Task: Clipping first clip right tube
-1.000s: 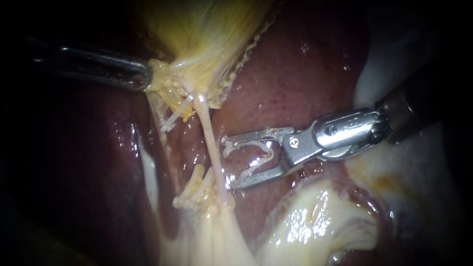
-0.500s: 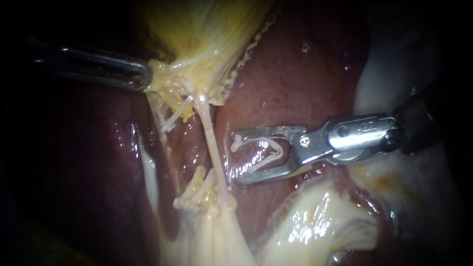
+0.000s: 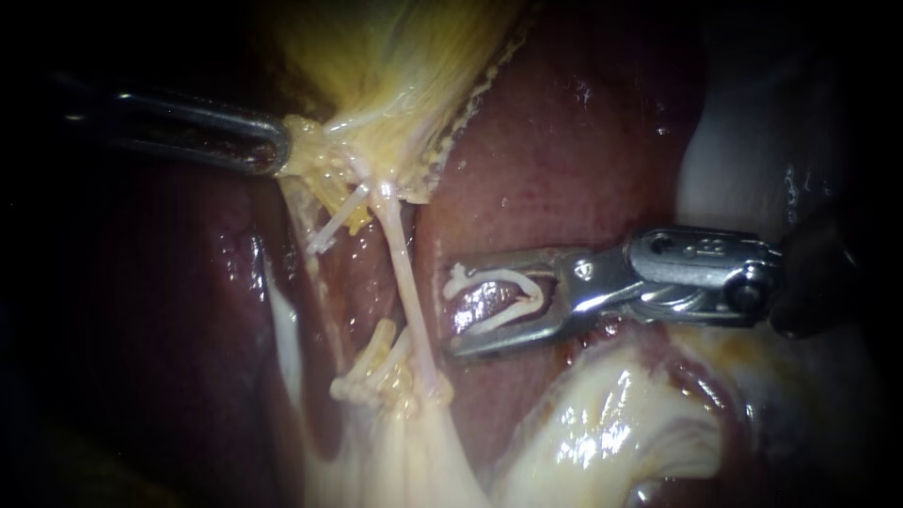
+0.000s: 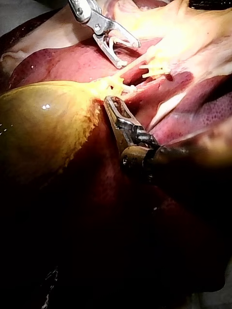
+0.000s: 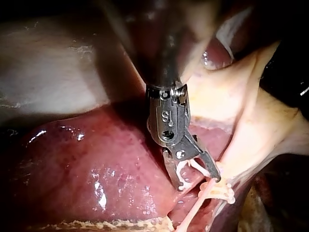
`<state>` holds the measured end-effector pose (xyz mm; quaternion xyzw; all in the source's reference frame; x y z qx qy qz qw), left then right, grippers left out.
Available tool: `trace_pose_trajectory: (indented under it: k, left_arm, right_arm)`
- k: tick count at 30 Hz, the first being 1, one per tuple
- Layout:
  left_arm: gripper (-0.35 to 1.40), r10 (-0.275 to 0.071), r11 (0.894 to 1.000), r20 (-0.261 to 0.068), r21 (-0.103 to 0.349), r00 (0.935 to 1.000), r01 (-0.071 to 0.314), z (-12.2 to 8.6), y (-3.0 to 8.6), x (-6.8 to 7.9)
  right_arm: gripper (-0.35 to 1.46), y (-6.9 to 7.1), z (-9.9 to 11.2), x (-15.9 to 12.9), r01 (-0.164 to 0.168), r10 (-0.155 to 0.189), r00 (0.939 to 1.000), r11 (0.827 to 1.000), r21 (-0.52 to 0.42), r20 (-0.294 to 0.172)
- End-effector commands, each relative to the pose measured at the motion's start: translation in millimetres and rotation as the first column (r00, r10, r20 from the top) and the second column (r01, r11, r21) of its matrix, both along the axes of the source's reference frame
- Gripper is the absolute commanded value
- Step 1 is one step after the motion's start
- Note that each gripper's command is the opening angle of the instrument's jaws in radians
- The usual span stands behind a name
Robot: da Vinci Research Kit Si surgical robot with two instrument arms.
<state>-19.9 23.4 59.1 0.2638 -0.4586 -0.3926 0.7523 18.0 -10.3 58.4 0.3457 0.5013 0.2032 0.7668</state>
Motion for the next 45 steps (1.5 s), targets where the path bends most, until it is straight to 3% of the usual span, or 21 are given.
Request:
trace_pose_trajectory:
  k: [1,12,18,26,36,45]
  left_arm:
    - [-0.35,0.000,1.000,0.000,0.000,1.0000,0.000,0.0,0.0,0.0]
    - [-0.35,0.000,1.000,0.000,-0.001,1.0000,0.000,0.0,-0.1,0.0]
    - [-0.35,0.000,1.000,-0.001,-0.001,1.0000,0.000,0.1,-0.1,0.0]
    - [-0.35,-0.001,1.000,-0.001,-0.001,1.0000,0.001,0.1,-0.1,-0.1]
    - [-0.35,-0.001,1.000,-0.001,-0.002,1.0000,0.001,0.2,-0.2,-0.1]
    - [-0.35,0.000,1.000,-0.001,-0.002,1.0000,0.000,0.3,-0.2,-0.1]
  right_arm:
    - [0.47,-0.1,0.0,0.1,0.001,-0.001,1.0000,1.000,0.004,0.002]
    - [0.47,-0.7,0.6,1.5,0.026,-0.027,0.9996,0.998,0.057,0.007]
    - [0.47,-0.9,0.2,2.7,0.002,0.001,0.9995,0.994,0.106,-0.031]
    - [0.47,-1.0,0.2,3.7,-0.004,0.015,0.9977,0.987,0.159,-0.067]
    - [0.47,-1.7,-0.4,4.4,0.008,0.023,0.9926,0.968,0.250,-0.119]
    - [0.47,-3.1,-0.7,4.8,0.042,0.008,0.9882,0.947,0.318,-0.153]
